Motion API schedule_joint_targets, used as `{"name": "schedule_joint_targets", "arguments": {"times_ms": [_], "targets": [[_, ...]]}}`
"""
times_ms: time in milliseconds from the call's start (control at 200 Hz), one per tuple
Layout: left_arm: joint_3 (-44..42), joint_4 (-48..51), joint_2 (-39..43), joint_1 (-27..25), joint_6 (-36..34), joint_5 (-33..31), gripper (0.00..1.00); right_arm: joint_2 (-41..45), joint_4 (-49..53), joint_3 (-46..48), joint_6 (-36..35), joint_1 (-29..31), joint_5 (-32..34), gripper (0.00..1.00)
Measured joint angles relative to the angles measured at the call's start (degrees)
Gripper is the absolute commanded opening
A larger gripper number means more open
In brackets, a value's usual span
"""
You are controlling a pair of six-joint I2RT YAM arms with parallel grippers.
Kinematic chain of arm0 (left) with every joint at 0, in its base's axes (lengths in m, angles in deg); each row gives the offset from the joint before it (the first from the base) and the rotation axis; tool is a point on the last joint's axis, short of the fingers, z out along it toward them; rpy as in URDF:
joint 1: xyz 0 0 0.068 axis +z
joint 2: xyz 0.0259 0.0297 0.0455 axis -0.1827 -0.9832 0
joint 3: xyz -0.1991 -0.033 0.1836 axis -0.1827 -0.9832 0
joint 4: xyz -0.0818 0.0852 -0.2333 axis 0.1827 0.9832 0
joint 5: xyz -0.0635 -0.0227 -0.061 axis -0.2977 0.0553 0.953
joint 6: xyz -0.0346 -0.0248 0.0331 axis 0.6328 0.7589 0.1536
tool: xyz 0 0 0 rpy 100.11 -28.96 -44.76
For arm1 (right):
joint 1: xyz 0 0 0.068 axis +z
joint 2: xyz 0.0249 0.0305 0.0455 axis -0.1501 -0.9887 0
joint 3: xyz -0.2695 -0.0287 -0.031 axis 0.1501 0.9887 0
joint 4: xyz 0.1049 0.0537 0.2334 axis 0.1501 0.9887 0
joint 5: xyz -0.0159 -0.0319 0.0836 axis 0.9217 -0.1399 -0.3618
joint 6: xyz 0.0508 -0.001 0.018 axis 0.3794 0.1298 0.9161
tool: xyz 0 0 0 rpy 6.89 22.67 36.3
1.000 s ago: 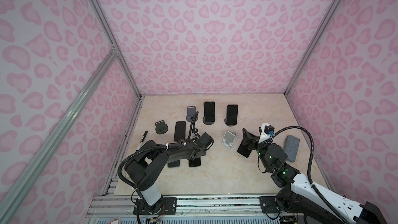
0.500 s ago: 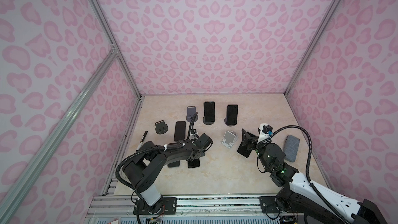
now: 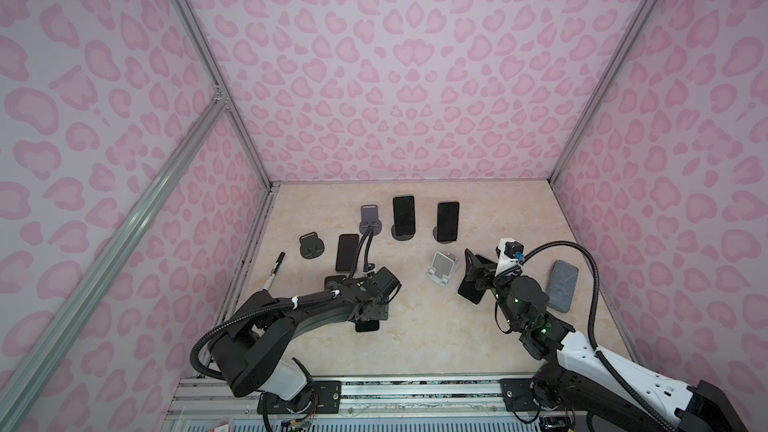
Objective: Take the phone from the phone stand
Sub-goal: 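Open the left gripper to release the phone on the table, then raise the left gripper and reach to the teal-edged phone on the white stand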
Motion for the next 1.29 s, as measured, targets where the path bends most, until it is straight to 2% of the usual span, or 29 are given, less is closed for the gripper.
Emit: {"name": "schedule_joint_targets", "arguments": {"times_ms": [145, 290, 410, 490, 645, 790, 950, 1120, 1295], "targets": [[0.09, 2.58, 3.63, 0.0, -1.44, 0.59, 0.81, -0.33, 0.0, 0.0, 0.0, 0.0, 0.0, 0.94], [4.39, 5.57, 10.25, 0.0, -4.35, -1.14, 0.83, -0.48, -0.04, 0.0, 0.04, 0.0, -0.04, 0.93], [8.11, 5.25, 15.52, 0.0, -5.79, -4.5, 0.92, -0.42, -0.02, 0.0, 0.5, 0.0, -0.5, 0.93], [9.46, 3.72, 18.29, 0.0, -6.4, -7.37, 1.0, -0.28, -0.04, 0.0, 0.76, 0.0, -0.44, 0.93], [11.5, -1.44, 19.96, 0.0, -7.32, -13.53, 0.97, -0.37, -0.61, 0.24, 0.76, -0.63, -0.42, 0.93], [13.42, -7.85, 19.1, 0.07, -7.26, -16.09, 0.97, -0.48, -0.55, 0.48, 0.87, -1.36, -0.24, 0.93], [14.12, -14.6, 16.46, 0.72, -7.1, -13.03, 0.97, 1.88, -1.27, 2.21, 1.31, -1.33, 1.88, 0.93], [16.92, -19.28, 12.31, 0.76, -8.96, -7.5, 0.98, 6.45, -0.66, 3.48, 2.62, -1.75, 7.52, 0.93], [18.01, -21.92, 8.11, -0.92, -11.78, -0.57, 0.99, 10.05, 3.17, 3.45, 6.58, -5.73, 12.09, 0.93]]}}
